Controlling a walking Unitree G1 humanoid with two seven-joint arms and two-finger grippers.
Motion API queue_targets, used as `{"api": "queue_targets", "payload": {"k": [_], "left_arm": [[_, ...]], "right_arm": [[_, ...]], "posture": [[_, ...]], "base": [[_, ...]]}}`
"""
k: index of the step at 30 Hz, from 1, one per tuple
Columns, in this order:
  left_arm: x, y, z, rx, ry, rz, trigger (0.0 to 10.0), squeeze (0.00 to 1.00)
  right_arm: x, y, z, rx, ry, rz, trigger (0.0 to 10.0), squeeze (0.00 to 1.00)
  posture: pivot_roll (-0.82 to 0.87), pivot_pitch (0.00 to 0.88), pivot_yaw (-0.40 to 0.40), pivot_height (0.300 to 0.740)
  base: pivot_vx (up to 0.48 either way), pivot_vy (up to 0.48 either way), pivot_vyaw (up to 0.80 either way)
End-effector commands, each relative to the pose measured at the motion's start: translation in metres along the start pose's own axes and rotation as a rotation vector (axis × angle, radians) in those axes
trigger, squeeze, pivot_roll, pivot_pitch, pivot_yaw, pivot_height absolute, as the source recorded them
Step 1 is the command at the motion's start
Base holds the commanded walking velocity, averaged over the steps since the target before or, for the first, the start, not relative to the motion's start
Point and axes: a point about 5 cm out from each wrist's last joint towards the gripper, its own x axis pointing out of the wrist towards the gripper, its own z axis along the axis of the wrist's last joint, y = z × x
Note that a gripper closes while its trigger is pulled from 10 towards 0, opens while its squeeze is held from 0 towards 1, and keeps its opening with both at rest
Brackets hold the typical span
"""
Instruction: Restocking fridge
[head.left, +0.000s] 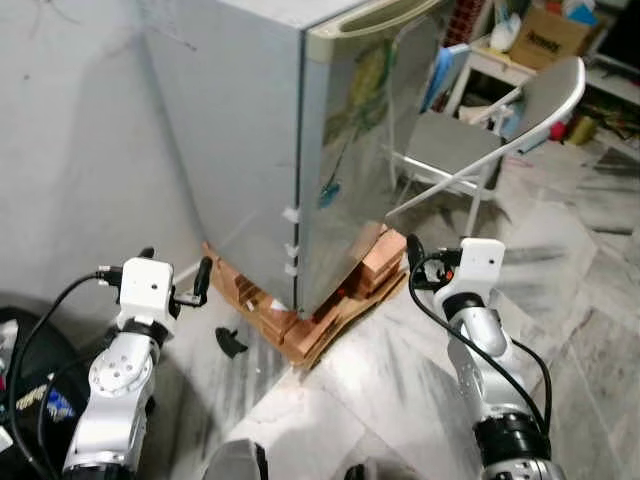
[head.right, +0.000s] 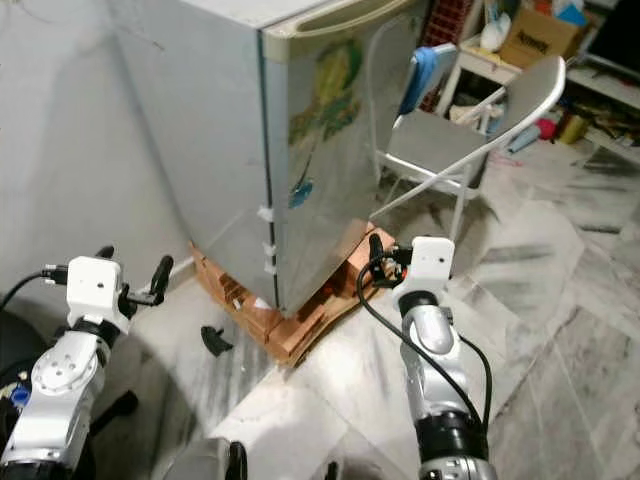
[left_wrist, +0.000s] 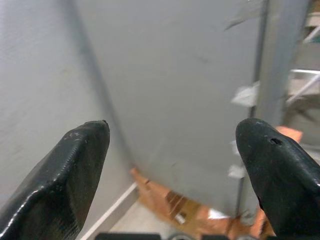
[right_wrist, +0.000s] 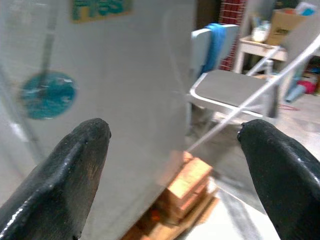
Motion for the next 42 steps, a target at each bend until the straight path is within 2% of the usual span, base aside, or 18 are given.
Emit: {"api": "queue_targets", "payload": {"k": [1,7,15,23,28,35,42], "left_arm": [[0.003,-0.001,0.003,-0.003,-0.017,-0.001,10.0,0.00],[0.002,-0.006,0.000,-0.009,-0.010,-0.016,10.0,0.00],[0.005,-0.019,0.003,-0.019,-0.027,-0.060,10.0,0.00],[0.004,-0.023,0.002,-0.019,-0.028,-0.076,10.0,0.00],[0.003,-0.029,0.006,-0.036,-0.062,-0.121,10.0,0.00],[0.004,-0.032,0.007,-0.042,-0.068,-0.129,10.0,0.00],[0.004,-0.032,0.007,-0.045,-0.072,-0.132,10.0,0.00]], "right_arm": [[0.002,-0.002,0.008,-0.009,-0.027,-0.009,10.0,0.00],[0.001,0.003,0.005,-0.014,-0.020,0.000,10.0,0.00],[0.000,0.008,0.006,-0.006,-0.031,0.015,10.0,0.00],[0.000,0.003,0.007,-0.022,-0.033,-0.001,10.0,0.00],[0.000,0.005,0.007,-0.021,-0.032,0.000,10.0,0.00],[0.000,0.005,0.008,-0.024,-0.038,0.002,10.0,0.00],[0.000,0.004,0.009,-0.028,-0.043,0.005,10.0,0.00]], "posture": [[0.08,0.050,-0.058,0.740],[0.08,0.046,-0.059,0.740],[0.07,0.048,-0.059,0.740],[0.07,0.049,-0.061,0.740],[0.07,0.050,-0.064,0.740],[0.07,0.051,-0.066,0.740],[0.07,0.052,-0.065,0.740]], "base": [[0.000,0.000,-0.80],[0.000,0.329,-0.80],[0.000,0.408,-0.71],[0.000,0.000,-0.05],[0.000,0.000,-0.21],[0.446,0.000,-0.77],[0.421,0.000,0.00]]}}
